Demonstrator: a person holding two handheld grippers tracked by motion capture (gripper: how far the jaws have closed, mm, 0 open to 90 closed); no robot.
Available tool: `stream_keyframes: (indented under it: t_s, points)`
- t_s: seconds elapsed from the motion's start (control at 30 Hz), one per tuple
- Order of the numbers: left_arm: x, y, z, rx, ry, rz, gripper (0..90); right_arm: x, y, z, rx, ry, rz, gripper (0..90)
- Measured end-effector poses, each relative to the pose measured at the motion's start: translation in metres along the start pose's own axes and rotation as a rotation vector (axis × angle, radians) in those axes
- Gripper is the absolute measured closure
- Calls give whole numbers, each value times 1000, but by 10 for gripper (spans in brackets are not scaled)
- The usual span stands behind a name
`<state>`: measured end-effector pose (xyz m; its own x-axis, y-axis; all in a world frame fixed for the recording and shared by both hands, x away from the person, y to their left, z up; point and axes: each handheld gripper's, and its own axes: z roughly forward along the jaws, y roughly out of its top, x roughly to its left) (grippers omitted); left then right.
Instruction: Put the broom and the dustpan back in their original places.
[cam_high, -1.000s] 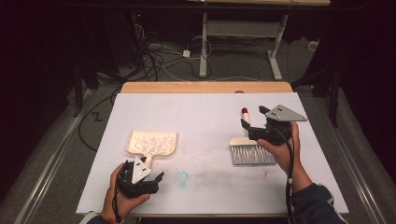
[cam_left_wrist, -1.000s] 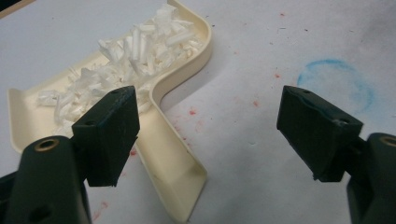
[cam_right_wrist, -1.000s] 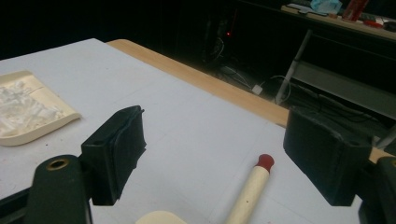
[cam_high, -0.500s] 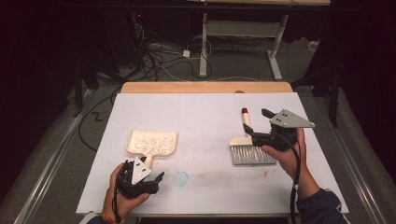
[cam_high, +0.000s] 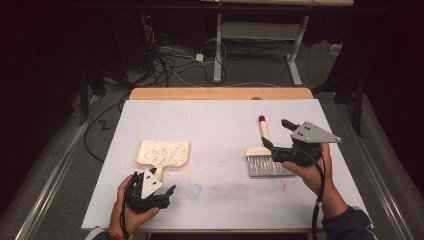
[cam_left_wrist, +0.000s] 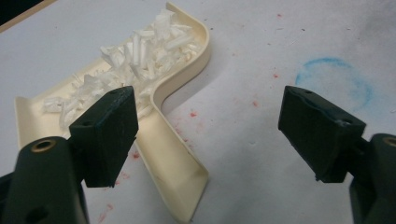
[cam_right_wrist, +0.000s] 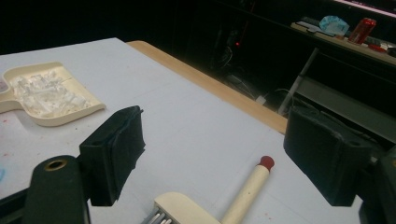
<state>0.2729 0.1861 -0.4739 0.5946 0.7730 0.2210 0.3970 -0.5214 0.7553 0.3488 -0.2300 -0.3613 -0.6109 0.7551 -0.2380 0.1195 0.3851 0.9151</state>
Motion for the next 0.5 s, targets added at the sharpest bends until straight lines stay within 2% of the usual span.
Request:
stream_keyframes:
  t_s: [0.5]
  points:
    - [-1,0,1,8,1,9,197,2,-5,-19,4,-9,-23,204]
